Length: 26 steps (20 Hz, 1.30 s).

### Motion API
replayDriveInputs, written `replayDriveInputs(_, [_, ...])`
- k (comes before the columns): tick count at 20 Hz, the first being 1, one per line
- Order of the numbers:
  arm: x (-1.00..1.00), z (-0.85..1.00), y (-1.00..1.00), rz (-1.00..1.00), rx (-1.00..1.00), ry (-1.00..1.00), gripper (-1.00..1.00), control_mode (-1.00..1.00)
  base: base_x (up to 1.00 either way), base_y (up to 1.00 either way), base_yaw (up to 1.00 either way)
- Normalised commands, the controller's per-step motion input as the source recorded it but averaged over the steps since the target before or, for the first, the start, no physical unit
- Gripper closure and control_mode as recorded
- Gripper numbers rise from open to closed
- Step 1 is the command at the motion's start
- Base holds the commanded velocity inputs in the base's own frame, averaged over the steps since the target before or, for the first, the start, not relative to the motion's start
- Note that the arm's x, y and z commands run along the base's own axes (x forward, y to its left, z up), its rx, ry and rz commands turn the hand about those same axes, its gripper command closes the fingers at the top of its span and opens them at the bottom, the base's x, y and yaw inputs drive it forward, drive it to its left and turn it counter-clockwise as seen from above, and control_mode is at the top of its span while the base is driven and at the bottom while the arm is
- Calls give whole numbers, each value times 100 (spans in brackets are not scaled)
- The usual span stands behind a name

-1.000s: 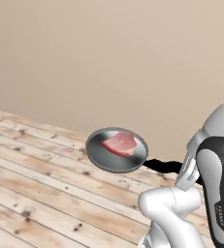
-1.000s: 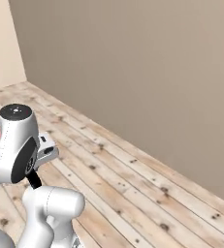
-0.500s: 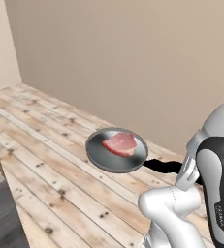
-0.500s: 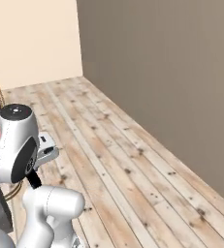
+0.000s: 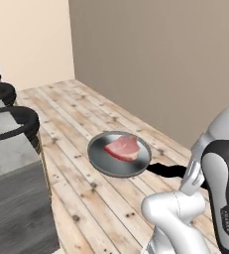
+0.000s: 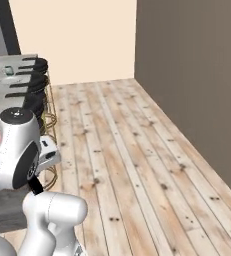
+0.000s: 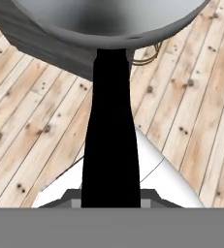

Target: Pick up the pan with the steak in it and place it on the dining table. Then place the steak on the plate.

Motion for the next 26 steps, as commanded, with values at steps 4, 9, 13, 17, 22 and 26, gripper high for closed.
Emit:
replayDriveInputs(4, [0,0,0,0,0,0,100,100,3,-33,-1])
replayDriveInputs(9, [0,0,0,0,0,0,100,100,40,-97,0])
replayDriveInputs(13, [0,0,0,0,0,0,100,100,43,-100,0])
replayDriveInputs(17, [0,0,0,0,0,0,100,100,43,-100,0])
replayDriveInputs(22, [0,0,0,0,0,0,100,100,76,-68,2])
replayDriveInputs(26, [0,0,0,0,0,0,100,100,100,-3,0])
